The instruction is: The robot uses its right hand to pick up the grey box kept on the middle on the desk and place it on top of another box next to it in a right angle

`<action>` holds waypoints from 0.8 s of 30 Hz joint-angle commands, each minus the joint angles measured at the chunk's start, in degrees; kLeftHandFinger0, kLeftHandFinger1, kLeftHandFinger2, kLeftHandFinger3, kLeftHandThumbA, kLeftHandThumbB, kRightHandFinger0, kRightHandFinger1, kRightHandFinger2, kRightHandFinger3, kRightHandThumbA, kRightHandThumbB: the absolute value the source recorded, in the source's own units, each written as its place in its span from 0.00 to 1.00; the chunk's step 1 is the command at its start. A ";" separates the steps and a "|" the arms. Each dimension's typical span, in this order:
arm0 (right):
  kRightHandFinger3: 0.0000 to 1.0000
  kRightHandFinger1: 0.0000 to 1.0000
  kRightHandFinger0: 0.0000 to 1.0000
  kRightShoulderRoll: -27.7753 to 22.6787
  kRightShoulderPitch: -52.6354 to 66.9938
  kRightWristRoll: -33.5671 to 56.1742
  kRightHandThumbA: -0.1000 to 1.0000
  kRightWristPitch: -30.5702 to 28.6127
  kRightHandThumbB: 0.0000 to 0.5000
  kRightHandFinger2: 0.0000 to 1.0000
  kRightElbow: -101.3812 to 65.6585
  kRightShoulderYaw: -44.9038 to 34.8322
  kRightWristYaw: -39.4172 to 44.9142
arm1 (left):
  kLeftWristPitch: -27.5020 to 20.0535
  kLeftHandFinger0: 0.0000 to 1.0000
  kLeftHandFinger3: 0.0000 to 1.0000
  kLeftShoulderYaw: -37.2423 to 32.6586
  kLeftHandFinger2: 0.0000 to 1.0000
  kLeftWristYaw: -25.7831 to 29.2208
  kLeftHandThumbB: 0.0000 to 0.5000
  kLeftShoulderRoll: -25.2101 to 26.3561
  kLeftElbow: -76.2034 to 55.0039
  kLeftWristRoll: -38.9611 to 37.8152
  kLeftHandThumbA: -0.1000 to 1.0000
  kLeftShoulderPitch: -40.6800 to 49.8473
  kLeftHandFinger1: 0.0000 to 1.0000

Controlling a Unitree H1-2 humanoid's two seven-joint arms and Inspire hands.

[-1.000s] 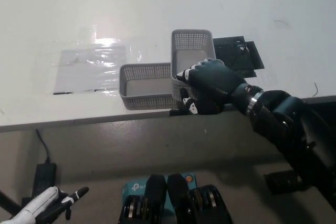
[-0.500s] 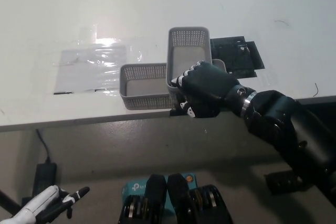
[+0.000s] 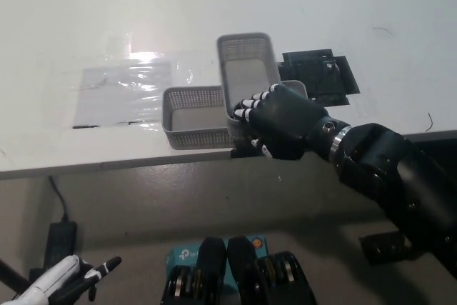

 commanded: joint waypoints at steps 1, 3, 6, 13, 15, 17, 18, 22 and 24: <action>1.00 0.97 0.62 -0.56 -1.14 -1.30 0.42 1.71 0.29 1.00 -3.09 -1.15 1.92 | 0.05 0.04 0.19 0.24 0.04 0.04 0.47 0.87 -0.76 0.41 0.95 0.57 0.01; 1.00 1.00 0.64 -0.30 -1.34 -0.79 0.41 1.07 0.34 1.00 -2.80 -1.82 0.49 | 0.69 0.05 0.20 0.30 0.04 -0.23 0.46 0.78 -0.75 0.19 0.94 0.48 0.01; 1.00 1.00 0.66 -0.14 -2.10 -0.80 0.42 1.08 0.36 1.00 -3.22 -2.29 0.70 | 0.71 0.05 0.20 0.40 0.03 0.09 0.47 0.52 -0.74 0.30 0.94 0.58 0.00; 1.00 1.00 0.61 0.02 -2.33 -1.81 0.43 2.40 0.51 1.00 -6.30 -2.87 2.46 | 0.65 0.00 0.19 0.49 0.02 -0.01 0.40 0.30 -0.65 0.02 0.92 0.59 0.00; 1.00 1.00 0.62 -0.25 -2.11 -1.52 0.44 2.95 0.55 1.00 -7.98 -3.24 3.75 | 0.19 0.00 0.17 0.57 0.02 0.41 0.41 -0.13 -0.33 -0.09 0.92 0.79 0.00; 1.00 1.00 0.68 -0.62 -1.83 -0.50 0.47 4.75 0.63 1.00 -10.86 -4.04 6.78 | -0.06 0.00 0.17 0.55 0.02 0.57 0.50 -0.21 -0.17 0.04 0.95 0.86 0.00; 1.00 1.00 0.71 -0.82 -1.74 0.02 0.47 6.02 0.65 1.00 -12.65 -4.50 8.98 | 0.08 0.00 0.18 0.49 0.02 0.51 0.51 -0.13 -0.22 0.19 0.96 0.90 0.00; 1.00 1.00 0.79 -1.94 -1.69 4.55 0.49 12.16 0.72 1.00 -20.62 -7.53 18.96 | 0.15 0.03 0.15 0.82 0.01 0.66 0.44 -0.46 -0.13 -0.18 0.91 0.98 0.00; 1.00 1.00 0.79 -3.49 -2.16 7.76 0.51 16.71 0.72 1.00 -26.47 -9.24 25.17 | -0.73 0.01 0.13 0.63 0.00 0.80 0.42 -0.40 0.46 0.01 0.91 1.00 0.00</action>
